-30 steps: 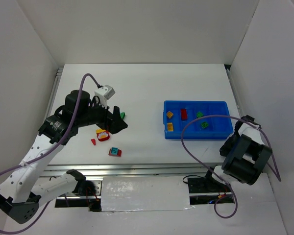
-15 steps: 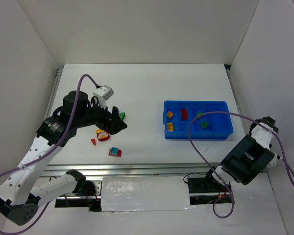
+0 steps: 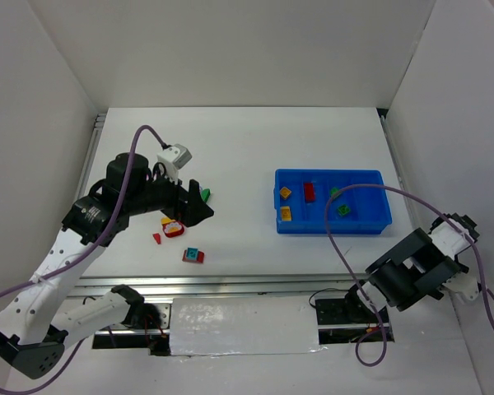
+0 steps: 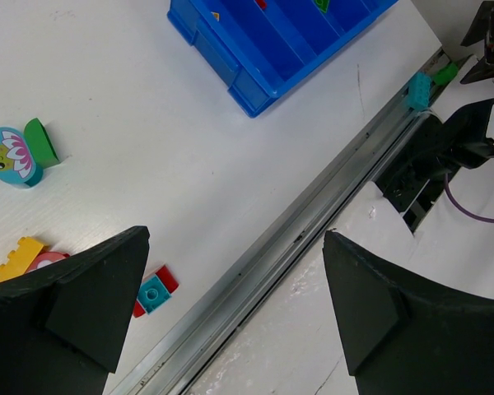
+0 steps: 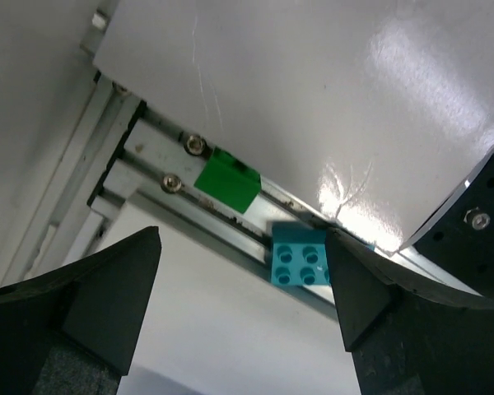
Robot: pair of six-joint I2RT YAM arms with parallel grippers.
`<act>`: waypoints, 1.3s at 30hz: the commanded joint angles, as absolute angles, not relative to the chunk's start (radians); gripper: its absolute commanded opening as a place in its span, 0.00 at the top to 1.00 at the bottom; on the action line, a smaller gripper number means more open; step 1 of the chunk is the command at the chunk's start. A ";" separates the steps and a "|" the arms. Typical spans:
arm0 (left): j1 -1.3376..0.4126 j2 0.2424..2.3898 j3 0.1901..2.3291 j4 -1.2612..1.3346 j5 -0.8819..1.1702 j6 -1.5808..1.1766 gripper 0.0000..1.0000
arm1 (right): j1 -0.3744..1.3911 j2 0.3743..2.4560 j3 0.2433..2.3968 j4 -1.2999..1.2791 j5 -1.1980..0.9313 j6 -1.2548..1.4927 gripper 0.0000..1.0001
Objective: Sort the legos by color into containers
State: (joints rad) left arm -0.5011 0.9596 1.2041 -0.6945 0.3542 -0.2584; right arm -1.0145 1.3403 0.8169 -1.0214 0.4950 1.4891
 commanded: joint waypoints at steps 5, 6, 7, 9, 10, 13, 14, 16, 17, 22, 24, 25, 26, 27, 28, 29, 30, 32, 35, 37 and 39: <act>-0.506 0.971 1.212 -0.670 0.382 -0.225 0.01 | -1.042 1.345 0.824 -1.043 0.597 1.531 0.18; -0.508 0.974 1.213 -0.672 0.382 -0.224 0.01 | -1.043 1.347 0.822 -1.042 0.598 1.535 0.18; -0.506 0.977 1.215 -0.673 0.380 -0.224 0.00 | -1.045 1.348 0.822 -1.037 0.600 1.537 0.18; -0.506 0.979 1.218 -0.675 0.379 -0.222 0.00 | -1.043 1.362 0.827 -1.029 0.598 1.540 0.18; -0.508 0.979 1.218 -0.676 0.379 -0.221 0.01 | -1.043 1.368 0.825 -1.026 0.595 1.543 0.17; -0.506 0.983 1.218 -0.678 0.379 -0.221 0.00 | -1.043 1.396 0.825 -1.041 0.598 1.572 0.17; -0.506 0.986 1.221 -0.681 0.379 -0.219 0.01 | -1.043 1.399 0.824 -1.042 0.598 1.591 0.17; -0.508 0.991 1.223 -0.684 0.377 -0.218 0.01 | -1.043 1.407 0.810 -1.019 0.589 1.582 0.17; -0.506 0.992 1.226 -0.684 0.377 -0.218 0.00 | -1.043 1.410 0.805 -0.993 0.581 1.569 0.17; -0.508 1.020 1.236 -0.687 0.385 -0.215 0.00 | -1.046 1.428 0.807 -0.956 0.537 1.565 0.18; -0.508 1.031 1.238 -0.686 0.382 -0.215 0.01 | -1.054 1.446 0.810 -0.950 0.514 1.568 0.18; -0.506 1.034 1.238 -0.686 0.380 -0.215 0.01 | -1.061 1.457 0.813 -0.945 0.503 1.566 0.18; -0.508 1.038 1.239 -0.684 0.380 -0.215 0.00 | -1.065 1.477 0.819 -0.946 0.491 1.565 0.19; -0.506 1.046 1.241 -0.684 0.379 -0.215 0.00 | -1.066 1.489 0.825 -0.951 0.486 1.568 0.19; -0.506 1.049 1.244 -0.687 0.374 -0.213 0.01 | -1.069 1.505 0.840 -0.957 0.480 1.571 0.20; -0.506 1.054 1.249 -0.687 0.373 -0.212 0.00 | -1.072 1.532 0.850 -0.978 0.474 1.583 0.20; -0.506 1.061 1.256 -0.689 0.371 -0.209 0.01 | -1.071 1.560 0.867 -0.983 0.471 1.575 0.20; -0.506 1.066 1.264 -0.693 0.365 -0.207 0.01 | -1.077 1.580 0.880 -0.997 0.463 1.582 0.20; -0.506 1.080 1.276 -0.695 0.353 -0.204 0.00 | -1.081 1.597 0.891 -0.993 0.456 1.566 0.24; -0.505 1.086 1.278 -0.698 0.348 -0.201 0.01 | -1.086 1.598 0.891 -0.988 0.453 1.562 0.25; -0.505 1.088 1.278 -0.696 0.339 -0.201 0.00 | -1.091 1.597 0.896 -0.994 0.468 1.569 0.30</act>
State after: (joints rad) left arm -0.5018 1.0847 1.2388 -0.7067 0.3500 -0.2314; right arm -1.0760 1.5909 0.8585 -0.9798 0.4507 1.5513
